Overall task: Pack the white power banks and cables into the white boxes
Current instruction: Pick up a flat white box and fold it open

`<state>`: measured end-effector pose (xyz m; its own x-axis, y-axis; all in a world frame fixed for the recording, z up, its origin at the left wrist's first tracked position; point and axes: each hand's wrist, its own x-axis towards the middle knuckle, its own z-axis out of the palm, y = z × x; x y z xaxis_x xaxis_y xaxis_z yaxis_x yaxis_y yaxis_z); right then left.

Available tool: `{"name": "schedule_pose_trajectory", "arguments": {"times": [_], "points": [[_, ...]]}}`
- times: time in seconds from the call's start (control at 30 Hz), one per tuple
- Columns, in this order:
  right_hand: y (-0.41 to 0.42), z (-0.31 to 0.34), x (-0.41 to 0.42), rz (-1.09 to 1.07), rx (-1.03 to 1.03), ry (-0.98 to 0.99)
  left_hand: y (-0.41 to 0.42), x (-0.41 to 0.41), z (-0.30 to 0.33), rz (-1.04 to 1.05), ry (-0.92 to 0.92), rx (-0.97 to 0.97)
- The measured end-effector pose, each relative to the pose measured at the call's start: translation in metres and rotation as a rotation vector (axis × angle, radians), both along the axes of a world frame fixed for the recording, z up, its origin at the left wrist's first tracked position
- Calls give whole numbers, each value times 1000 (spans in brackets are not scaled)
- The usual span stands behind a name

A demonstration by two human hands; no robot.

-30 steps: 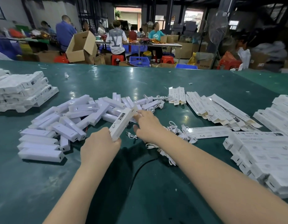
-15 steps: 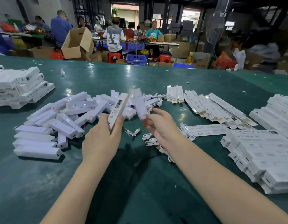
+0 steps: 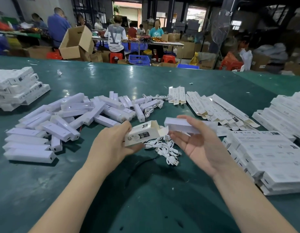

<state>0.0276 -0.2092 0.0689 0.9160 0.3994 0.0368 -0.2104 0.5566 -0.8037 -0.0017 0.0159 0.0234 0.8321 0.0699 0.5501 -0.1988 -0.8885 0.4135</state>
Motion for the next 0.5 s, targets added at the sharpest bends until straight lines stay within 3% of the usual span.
{"name": "schedule_pose_trajectory", "arguments": {"times": [0.13, 0.27, 0.5], "points": [[-1, -1, 0, -91, -62, -181, 2, 1, -1, -72, -87, 77], [-8, -1, -5, -266, -334, -497, -1, -1, -1, -62, -114, 108], [-13, 1, -16, -219, -581, -764, -3, -3, 0, 5, -148, 33]]}}
